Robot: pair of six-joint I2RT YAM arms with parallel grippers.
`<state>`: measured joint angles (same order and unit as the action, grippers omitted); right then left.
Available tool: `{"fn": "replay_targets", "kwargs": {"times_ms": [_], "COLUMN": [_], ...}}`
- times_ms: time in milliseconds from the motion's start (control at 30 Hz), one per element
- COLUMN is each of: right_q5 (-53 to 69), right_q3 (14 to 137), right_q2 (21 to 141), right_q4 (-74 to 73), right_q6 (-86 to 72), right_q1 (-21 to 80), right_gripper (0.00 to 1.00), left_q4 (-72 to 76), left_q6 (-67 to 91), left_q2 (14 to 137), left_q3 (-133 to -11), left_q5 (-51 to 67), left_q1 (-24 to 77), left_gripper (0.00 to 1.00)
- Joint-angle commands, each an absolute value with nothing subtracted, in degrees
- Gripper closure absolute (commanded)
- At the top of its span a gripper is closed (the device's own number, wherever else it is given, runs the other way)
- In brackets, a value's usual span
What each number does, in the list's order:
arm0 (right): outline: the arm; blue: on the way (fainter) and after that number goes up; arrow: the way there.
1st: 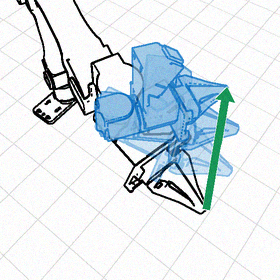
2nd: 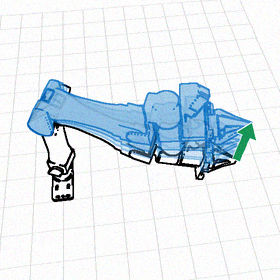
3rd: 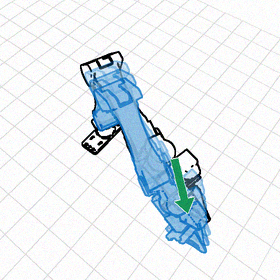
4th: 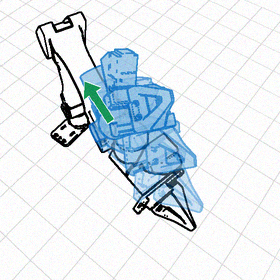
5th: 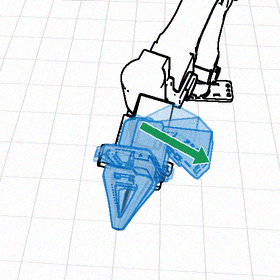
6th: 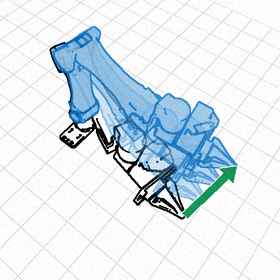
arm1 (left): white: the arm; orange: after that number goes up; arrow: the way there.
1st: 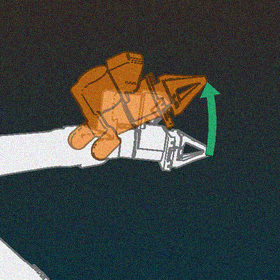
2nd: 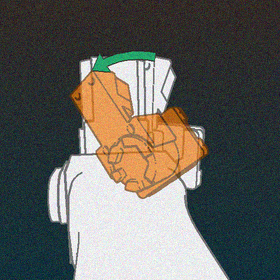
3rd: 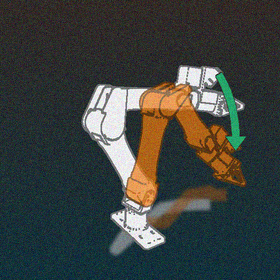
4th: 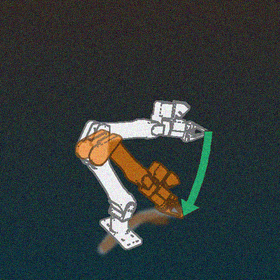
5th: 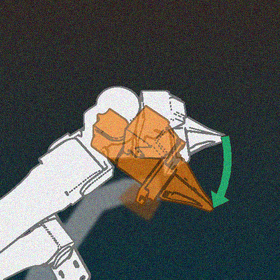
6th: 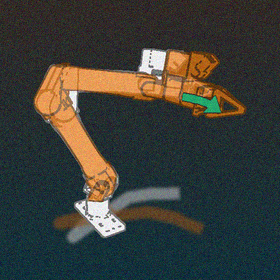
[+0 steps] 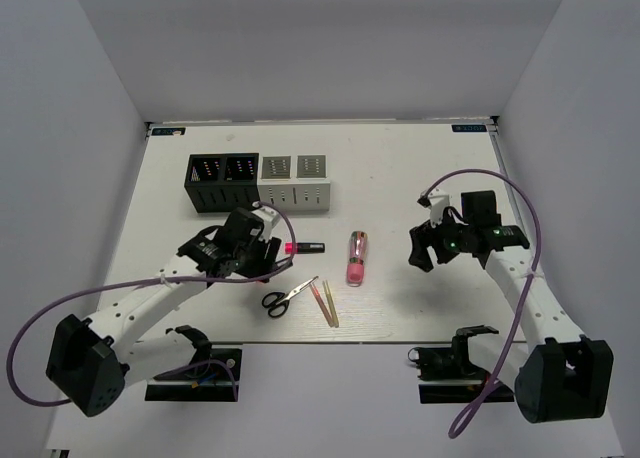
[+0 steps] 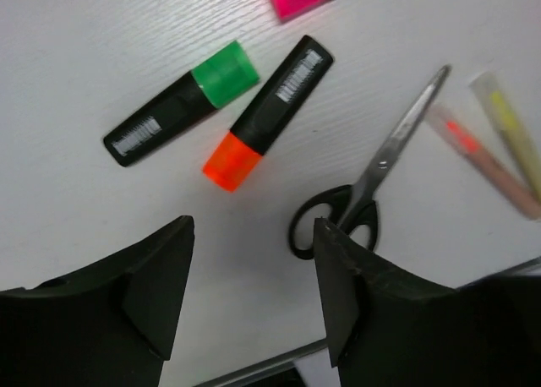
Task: Sort the stationery into containers
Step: Pick up the pen from the center of the board.
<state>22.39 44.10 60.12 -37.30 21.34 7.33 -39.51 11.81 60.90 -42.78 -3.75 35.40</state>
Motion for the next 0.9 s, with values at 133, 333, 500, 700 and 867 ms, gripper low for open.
{"fn": "replay_targets", "kwargs": {"times_ms": [133, 333, 500, 700, 867], "right_q5": [37.52, 39.11, 38.93, 38.32, 38.06], "right_q3": [40.70, 38.85, 38.67, 38.32, 38.23], "right_q2": [55.02, 53.35, 53.17, 53.44, 53.88], "right_q4": [-32.18, -30.32, -30.85, -31.46, -31.73], "right_q6": [30.86, 30.41, 31.11, 31.99, 32.52], "right_q1": [9.22, 9.93, 10.11, 10.02, 9.93], "right_gripper": [1.00, 0.38, 0.36, 0.36, 0.36], "left_q4": [-39.29, -37.98, -35.78, -32.70, -31.55], "left_q6": [-5.96, -12.12, -13.45, -14.85, -15.56], "left_q2": [69.60, 79.97, 83.49, 87.27, 90.61], "left_q3": [-48.06, -53.08, -53.88, -53.79, -54.75], "left_q5": [-7.38, -5.28, -2.30, -0.09, 2.72], "left_q1": [34.72, 32.70, 29.89, 27.07, 26.28], "left_gripper": [0.76, 0.45, 0.40, 0.40, 0.40]}}
